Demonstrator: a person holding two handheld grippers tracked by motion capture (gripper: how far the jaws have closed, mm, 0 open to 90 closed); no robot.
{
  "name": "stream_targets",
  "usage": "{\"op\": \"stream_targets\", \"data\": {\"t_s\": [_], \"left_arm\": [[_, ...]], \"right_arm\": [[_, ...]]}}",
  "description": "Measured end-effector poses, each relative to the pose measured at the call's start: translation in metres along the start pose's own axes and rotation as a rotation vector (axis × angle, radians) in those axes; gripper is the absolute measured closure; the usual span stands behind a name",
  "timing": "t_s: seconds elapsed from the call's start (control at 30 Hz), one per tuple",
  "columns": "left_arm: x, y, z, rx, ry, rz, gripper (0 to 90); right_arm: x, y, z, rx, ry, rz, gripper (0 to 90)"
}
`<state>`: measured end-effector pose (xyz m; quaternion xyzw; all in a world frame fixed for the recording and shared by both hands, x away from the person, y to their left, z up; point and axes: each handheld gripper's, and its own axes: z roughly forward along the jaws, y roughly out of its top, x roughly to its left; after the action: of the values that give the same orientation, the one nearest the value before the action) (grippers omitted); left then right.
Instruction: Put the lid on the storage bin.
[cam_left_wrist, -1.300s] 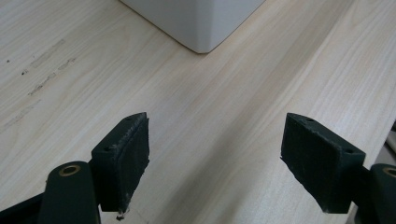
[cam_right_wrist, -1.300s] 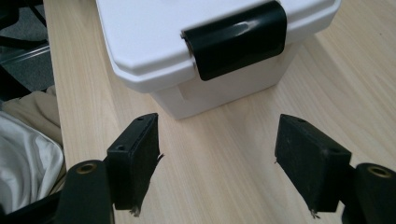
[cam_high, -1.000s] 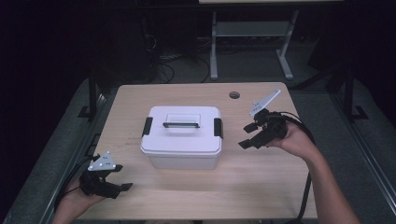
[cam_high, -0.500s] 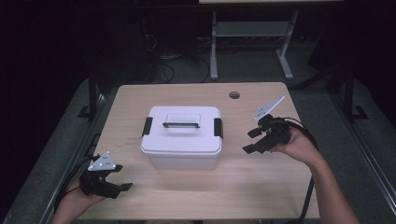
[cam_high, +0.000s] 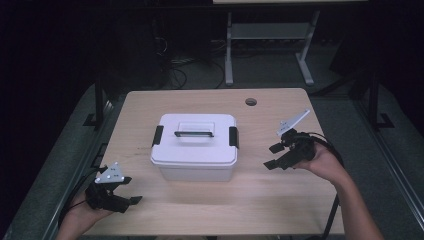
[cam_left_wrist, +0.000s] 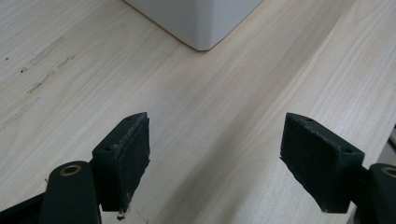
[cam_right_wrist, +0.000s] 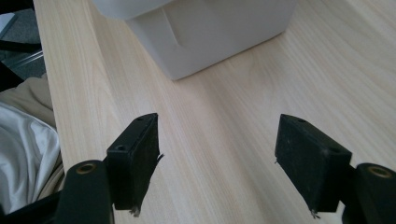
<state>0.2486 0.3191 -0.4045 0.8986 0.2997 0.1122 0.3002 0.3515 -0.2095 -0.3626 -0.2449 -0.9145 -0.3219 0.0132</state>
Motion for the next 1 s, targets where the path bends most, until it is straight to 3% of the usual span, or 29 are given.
{"op": "stream_targets", "data": {"t_s": [1.0], "left_arm": [[-0.001, 0.000, 0.001, 0.002, -0.001, -0.005, 24.0]], "right_arm": [[-0.003, -0.040, 0.015, 0.020, 0.022, 0.043, 29.5]]}}
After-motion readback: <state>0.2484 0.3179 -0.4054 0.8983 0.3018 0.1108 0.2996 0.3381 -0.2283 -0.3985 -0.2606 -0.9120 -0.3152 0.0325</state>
